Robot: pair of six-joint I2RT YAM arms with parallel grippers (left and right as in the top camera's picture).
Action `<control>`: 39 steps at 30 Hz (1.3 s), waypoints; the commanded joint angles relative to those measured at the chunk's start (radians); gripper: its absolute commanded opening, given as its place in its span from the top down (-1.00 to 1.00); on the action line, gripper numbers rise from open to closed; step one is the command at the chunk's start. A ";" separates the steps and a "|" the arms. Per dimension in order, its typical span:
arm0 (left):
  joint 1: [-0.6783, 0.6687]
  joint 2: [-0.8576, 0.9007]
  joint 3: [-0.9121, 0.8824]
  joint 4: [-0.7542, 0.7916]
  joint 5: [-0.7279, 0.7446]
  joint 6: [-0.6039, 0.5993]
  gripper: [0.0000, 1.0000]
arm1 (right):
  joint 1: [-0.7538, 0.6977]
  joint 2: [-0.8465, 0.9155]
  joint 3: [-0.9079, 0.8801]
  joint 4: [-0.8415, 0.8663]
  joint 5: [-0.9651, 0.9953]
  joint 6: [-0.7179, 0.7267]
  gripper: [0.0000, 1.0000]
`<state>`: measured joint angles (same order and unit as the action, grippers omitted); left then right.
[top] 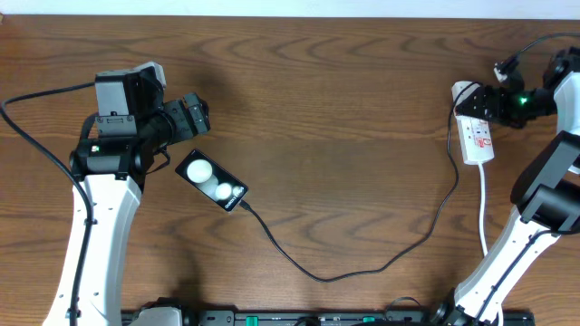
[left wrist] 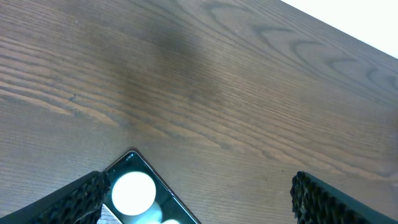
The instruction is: Plug charger to phone and switch on socket
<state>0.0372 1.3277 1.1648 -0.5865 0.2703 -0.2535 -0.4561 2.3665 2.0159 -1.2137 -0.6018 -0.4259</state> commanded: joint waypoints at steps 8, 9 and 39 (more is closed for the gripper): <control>-0.001 -0.002 0.016 0.000 -0.010 0.018 -0.89 | 0.019 0.009 -0.023 -0.009 -0.030 0.010 -0.98; -0.001 -0.002 0.016 0.000 -0.010 0.018 -0.89 | 0.019 0.009 -0.023 -0.009 -0.031 0.010 -0.99; -0.001 -0.002 0.016 0.000 -0.010 0.018 -0.89 | -0.063 -0.004 0.057 -0.096 0.259 0.188 -0.99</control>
<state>0.0372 1.3277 1.1648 -0.5865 0.2707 -0.2535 -0.4870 2.3535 2.0071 -1.2907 -0.4286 -0.2939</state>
